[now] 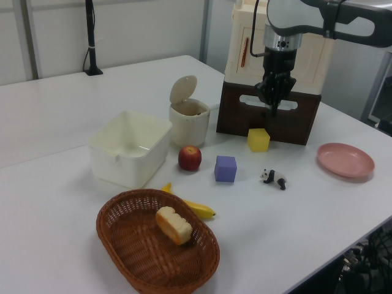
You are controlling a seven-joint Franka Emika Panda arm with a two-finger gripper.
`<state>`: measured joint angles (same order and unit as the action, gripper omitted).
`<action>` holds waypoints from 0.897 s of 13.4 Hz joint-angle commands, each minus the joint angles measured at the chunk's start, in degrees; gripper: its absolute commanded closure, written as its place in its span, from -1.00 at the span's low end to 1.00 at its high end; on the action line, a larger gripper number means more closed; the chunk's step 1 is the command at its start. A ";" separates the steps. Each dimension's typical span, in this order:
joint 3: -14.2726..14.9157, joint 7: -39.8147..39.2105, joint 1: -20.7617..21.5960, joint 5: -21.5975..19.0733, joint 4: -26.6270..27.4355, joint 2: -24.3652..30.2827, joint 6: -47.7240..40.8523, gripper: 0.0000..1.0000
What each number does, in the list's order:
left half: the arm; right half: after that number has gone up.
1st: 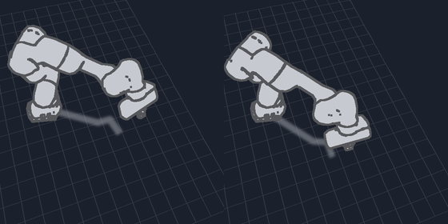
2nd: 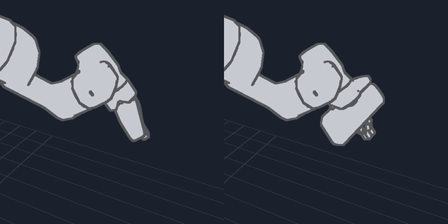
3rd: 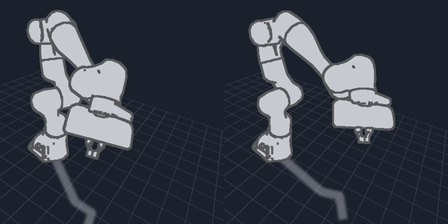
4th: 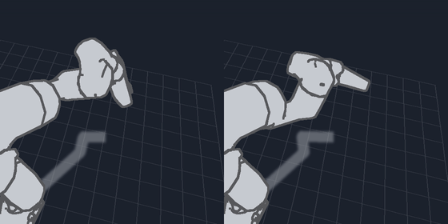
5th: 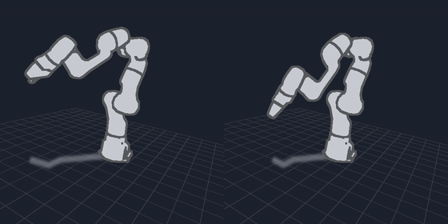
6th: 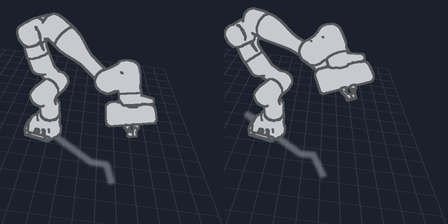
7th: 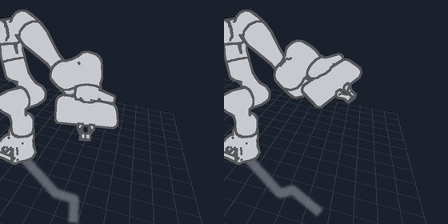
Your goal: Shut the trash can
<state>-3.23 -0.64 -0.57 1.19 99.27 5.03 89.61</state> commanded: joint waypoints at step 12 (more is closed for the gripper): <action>0.24 -3.49 -2.60 -2.42 -16.46 -20.74 41.49 1.00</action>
<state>-2.97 -1.79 -3.46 -0.26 86.94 -11.15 125.28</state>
